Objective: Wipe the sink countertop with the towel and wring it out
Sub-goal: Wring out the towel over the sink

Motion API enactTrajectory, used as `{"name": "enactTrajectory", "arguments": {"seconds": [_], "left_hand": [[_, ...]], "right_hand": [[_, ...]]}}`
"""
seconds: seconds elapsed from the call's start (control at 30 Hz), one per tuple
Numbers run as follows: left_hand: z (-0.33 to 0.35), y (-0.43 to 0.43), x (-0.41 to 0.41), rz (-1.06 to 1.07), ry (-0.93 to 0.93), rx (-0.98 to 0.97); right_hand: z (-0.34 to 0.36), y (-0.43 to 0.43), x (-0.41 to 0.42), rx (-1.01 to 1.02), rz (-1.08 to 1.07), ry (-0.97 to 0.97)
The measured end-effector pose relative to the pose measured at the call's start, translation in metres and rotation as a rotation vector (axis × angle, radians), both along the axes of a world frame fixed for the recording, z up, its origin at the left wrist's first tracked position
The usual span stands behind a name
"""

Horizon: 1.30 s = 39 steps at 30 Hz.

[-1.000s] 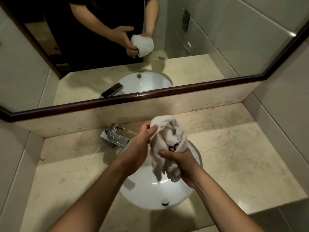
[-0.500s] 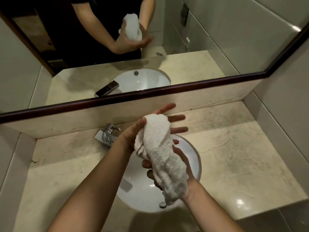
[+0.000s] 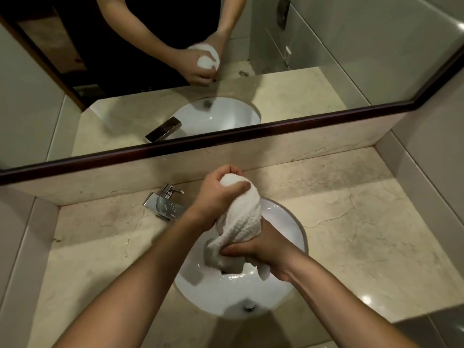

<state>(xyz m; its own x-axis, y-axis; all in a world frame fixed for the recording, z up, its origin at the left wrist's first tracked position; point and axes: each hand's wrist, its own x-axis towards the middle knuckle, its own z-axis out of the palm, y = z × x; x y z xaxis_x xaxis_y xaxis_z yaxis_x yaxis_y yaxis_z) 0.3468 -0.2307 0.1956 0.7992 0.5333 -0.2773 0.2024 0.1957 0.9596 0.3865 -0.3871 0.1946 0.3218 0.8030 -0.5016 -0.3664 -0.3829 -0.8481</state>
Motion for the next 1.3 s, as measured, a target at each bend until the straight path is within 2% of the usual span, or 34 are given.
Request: {"name": "enactTrajectory", "arguments": {"seconds": [0.2,0.23,0.3,0.37,0.43,0.5,0.57,0.63,0.67,0.83,0.97,1.17,1.3], "left_hand": [[-0.029,-0.027,0.002,0.248,0.163,0.354],[-0.03,-0.028,0.002,0.253,0.178,0.339],[-0.029,-0.025,0.002,0.222,0.173,0.15],[-0.02,-0.013,-0.003,0.146,0.132,-0.172],[-0.017,0.005,-0.012,0.046,-0.058,-0.495],[-0.017,0.021,-0.021,-0.116,-0.24,-0.675],[-0.011,0.019,-0.022,-0.393,-0.349,-0.736],[0.002,0.008,-0.014,-0.668,-0.492,-0.772],[0.007,0.004,-0.009,-0.719,-0.555,-0.79],[0.02,0.016,-0.001,-0.516,-0.45,-0.646],[0.019,0.021,-0.005,-0.418,-0.354,-0.495],[0.019,0.009,-0.012,-0.32,-0.225,-0.383],[0.017,-0.003,-0.015,-0.134,-0.077,-0.245]], "right_hand": [[-0.034,0.002,-0.01,-0.198,-0.131,-0.275],[-0.036,0.002,-0.011,-0.211,-0.141,-0.284],[-0.035,-0.001,-0.011,-0.196,-0.126,-0.256],[-0.027,-0.006,-0.007,-0.1,-0.098,-0.075],[-0.021,-0.016,-0.003,0.025,-0.098,0.219],[-0.018,-0.027,-0.001,0.113,-0.097,0.57],[-0.015,-0.026,-0.002,0.17,-0.006,0.797],[-0.014,-0.021,-0.006,0.241,0.104,0.84],[-0.01,-0.019,-0.007,0.256,0.11,0.829],[-0.002,-0.028,0.003,0.454,0.058,0.99],[-0.004,-0.03,0.015,0.409,0.087,0.875],[0.007,-0.021,0.01,0.15,0.024,0.303],[0.007,-0.011,0.003,0.05,0.025,0.022]]}}
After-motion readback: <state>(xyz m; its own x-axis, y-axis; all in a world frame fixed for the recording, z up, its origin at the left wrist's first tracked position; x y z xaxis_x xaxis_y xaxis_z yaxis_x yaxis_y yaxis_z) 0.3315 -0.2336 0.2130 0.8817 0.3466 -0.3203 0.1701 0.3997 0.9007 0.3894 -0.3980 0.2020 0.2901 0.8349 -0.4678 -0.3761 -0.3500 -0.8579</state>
